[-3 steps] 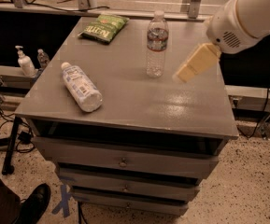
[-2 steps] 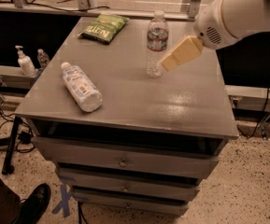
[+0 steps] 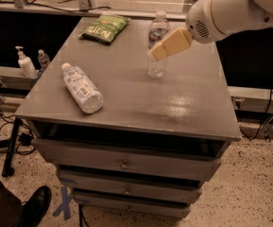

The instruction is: Knock water bottle over

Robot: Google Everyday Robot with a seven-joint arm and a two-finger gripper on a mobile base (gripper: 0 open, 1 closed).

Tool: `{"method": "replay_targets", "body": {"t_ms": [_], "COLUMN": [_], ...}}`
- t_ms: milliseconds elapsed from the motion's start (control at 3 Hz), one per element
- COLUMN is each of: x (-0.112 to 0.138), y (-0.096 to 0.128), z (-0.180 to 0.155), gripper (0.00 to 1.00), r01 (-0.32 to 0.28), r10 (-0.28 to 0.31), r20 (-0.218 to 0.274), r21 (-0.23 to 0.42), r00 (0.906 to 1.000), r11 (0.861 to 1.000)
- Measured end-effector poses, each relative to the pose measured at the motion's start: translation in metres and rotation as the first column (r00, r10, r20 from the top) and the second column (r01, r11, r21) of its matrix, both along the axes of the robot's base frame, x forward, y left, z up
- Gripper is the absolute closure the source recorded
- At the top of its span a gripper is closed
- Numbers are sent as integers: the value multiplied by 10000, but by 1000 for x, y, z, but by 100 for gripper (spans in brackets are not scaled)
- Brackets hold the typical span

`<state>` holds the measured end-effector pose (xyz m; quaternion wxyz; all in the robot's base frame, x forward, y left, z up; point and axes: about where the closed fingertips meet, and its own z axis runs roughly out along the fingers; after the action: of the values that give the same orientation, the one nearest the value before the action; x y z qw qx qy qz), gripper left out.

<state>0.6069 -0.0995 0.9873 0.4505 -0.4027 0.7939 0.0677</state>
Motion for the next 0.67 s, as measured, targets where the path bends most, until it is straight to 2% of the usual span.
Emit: {"method": "replay_targets", "body": {"t_ms": [333,667], "x": [2,20], "y": [-1,8], "z": [-3,-15], "gripper": [0,0], "r01": [-41,-86], "r10": [35,31], "r20": [107,297], "r21": [619,1856], "r00": [9999,9996], "r11": [9981,9826]}}
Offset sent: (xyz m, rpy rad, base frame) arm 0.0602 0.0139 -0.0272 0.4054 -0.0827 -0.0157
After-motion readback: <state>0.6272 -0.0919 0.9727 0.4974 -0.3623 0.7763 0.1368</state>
